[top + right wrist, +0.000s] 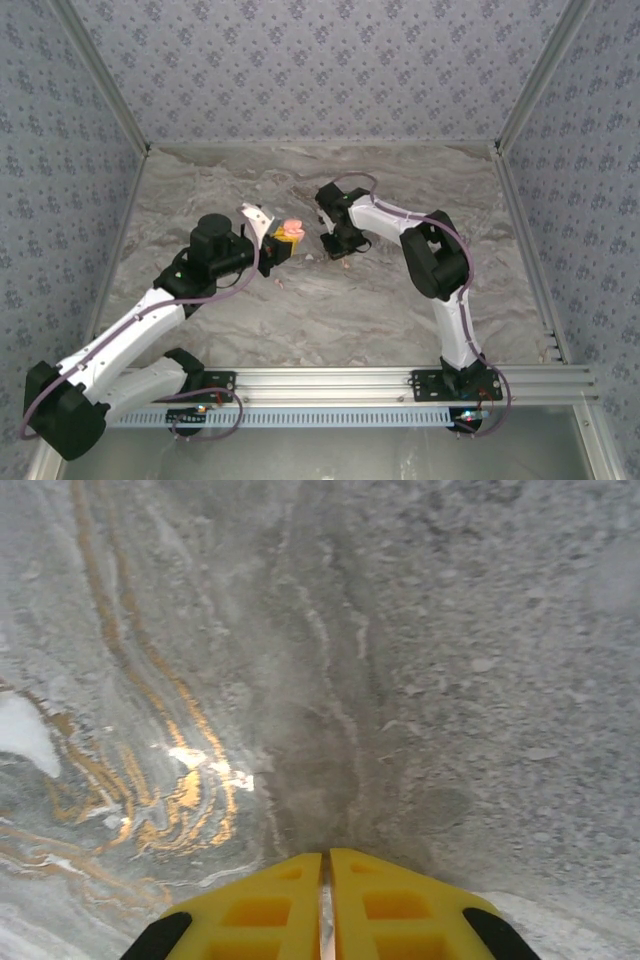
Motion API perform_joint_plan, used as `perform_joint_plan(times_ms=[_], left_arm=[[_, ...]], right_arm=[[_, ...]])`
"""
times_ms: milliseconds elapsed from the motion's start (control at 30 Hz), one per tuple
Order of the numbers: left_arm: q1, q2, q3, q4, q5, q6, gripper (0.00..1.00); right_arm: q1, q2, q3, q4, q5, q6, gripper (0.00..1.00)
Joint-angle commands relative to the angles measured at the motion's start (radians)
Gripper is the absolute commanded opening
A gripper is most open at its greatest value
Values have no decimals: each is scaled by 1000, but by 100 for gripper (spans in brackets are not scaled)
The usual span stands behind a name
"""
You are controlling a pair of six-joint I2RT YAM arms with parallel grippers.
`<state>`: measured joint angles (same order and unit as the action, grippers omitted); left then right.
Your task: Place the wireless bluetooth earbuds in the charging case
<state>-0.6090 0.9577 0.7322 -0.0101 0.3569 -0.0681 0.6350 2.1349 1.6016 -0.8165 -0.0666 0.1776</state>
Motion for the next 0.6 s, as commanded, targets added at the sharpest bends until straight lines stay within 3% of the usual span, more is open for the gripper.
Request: perform_joint_plan(times_ms=[0,567], left_arm=[[-5,-26,19,-12,-13,21,17],[-5,-38,20,-21,-19,26,17]], right_arm=[[20,18,8,-63,-34,-25,11],[7,-151,-87,77,-63,4,12]])
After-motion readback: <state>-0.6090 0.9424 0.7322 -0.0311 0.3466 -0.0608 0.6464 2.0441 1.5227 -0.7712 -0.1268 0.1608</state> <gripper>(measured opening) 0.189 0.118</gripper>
